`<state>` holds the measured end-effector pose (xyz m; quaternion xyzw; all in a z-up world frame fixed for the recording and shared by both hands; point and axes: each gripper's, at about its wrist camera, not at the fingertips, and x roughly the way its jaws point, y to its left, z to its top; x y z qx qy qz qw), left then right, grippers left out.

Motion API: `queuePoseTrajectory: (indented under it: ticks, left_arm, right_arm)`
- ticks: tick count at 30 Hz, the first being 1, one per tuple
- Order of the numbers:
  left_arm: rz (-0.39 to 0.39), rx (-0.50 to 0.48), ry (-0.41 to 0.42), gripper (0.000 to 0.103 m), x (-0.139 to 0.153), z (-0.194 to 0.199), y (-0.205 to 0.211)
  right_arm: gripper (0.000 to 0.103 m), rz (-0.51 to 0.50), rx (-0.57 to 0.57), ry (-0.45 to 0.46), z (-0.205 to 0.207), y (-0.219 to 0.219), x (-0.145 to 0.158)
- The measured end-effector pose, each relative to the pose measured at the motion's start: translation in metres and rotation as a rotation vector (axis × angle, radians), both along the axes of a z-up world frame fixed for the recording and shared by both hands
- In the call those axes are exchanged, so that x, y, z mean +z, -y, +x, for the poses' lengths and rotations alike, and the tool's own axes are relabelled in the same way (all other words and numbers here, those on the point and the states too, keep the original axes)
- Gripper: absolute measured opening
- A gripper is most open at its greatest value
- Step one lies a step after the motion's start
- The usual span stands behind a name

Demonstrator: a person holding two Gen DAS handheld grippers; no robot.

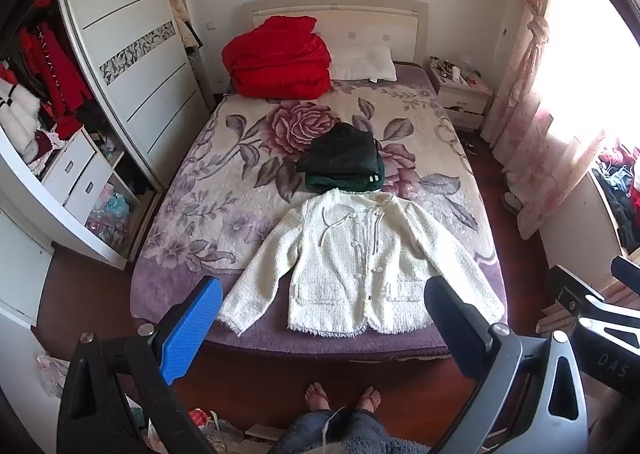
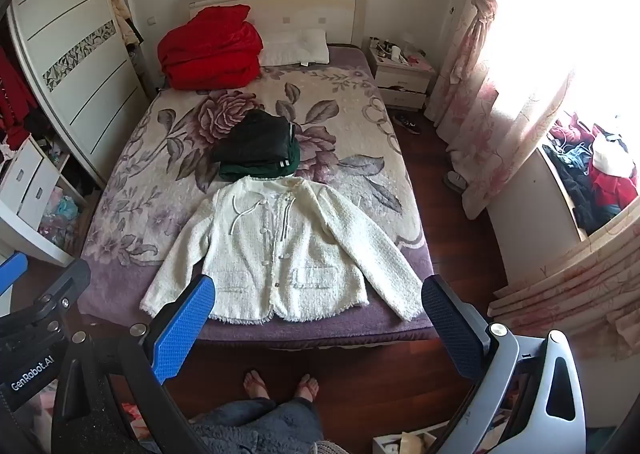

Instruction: Fold large clothes

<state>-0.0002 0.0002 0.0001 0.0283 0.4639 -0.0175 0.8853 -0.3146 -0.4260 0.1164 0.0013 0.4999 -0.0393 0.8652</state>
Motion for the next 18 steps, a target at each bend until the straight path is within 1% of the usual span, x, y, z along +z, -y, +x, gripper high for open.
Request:
queuePoseTrajectory:
  ticks: [11, 12, 14, 15, 18]
  left_arm:
    - [-0.003, 0.003, -0.008, 0.103, 0.000, -0.001, 0.001]
    - [-0.006, 0.002, -0.009, 0.103, -0.006, -0.006, -0.004]
    - [-0.004, 0.005, -0.008, 0.103, -0.007, -0.006, -0.004]
    - [-0.004, 0.004, -0.008, 0.103, -0.014, -0.007, -0.003]
    - [-0.005, 0.007, -0.007, 0.103, -0.015, -0.008, -0.003]
  right_arm:
    - [0.103, 0.004, 0.001, 0.012, 0.000, 0.000, 0.000]
    - [0.103, 0.004, 0.002, 0.012, 0.000, 0.000, 0.000]
    - [0.103, 0.006, 0.000, 0.012, -0.001, 0.001, 0.000]
    - [0.103, 0.003, 0.000, 0.012, 0.000, 0.000, 0.000]
    - [0.103, 0.002, 0.000, 0.011, 0.000, 0.000, 0.000]
